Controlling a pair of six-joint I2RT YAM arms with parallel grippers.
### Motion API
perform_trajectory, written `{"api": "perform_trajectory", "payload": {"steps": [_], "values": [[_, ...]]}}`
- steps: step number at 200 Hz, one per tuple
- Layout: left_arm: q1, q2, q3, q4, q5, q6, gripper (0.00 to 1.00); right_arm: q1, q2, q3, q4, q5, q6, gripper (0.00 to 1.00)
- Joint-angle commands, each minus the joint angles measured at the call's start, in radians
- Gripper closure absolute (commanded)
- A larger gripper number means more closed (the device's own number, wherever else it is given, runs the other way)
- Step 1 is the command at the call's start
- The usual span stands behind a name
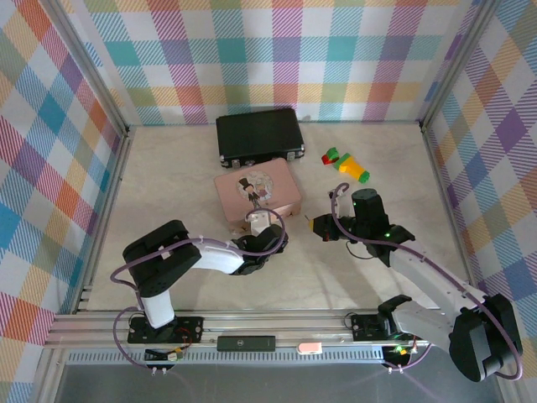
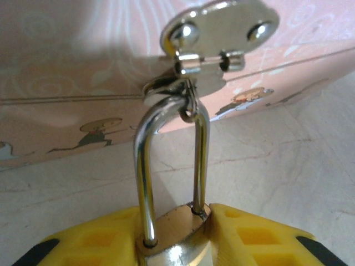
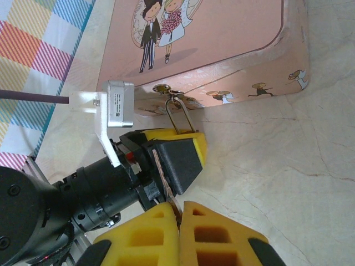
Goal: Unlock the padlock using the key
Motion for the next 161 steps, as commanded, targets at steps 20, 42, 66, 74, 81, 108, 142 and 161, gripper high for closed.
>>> {"api": "perform_trajectory", "payload": {"steps": [20,42,66,74,81,108,142,161], "values": [[0.062,0.082,-0.007,0.157,0.125,0.012,0.73,-0.010,-0.027,-0.011,-0.020,-0.007,-0.011,1.00],[0.070,0.061,-0.025,0.192,0.161,-0.005,0.86,-0.013,-0.019,-0.028,0.002,-0.009,0.000,1.00],[0.079,0.014,-0.053,0.233,0.201,-0.047,0.97,-0.024,-0.011,-0.052,0.038,-0.018,0.022,1.00],[0.082,-0.007,-0.065,0.250,0.214,-0.061,0.99,-0.028,-0.008,-0.063,0.054,-0.024,0.030,1.00],[0.084,-0.022,-0.078,0.268,0.229,-0.081,1.00,-0.032,-0.003,-0.073,0.068,-0.032,0.038,1.00],[0.103,-0.072,-0.131,0.391,0.299,-0.149,1.00,-0.043,0.031,-0.119,0.150,-0.095,0.087,1.00],[0.107,-0.116,-0.207,0.552,0.348,-0.243,1.00,-0.043,0.089,-0.210,0.366,-0.233,0.187,1.00],[0.107,-0.128,-0.230,0.614,0.368,-0.286,1.00,-0.040,0.110,-0.253,0.466,-0.277,0.226,1.00]]}}
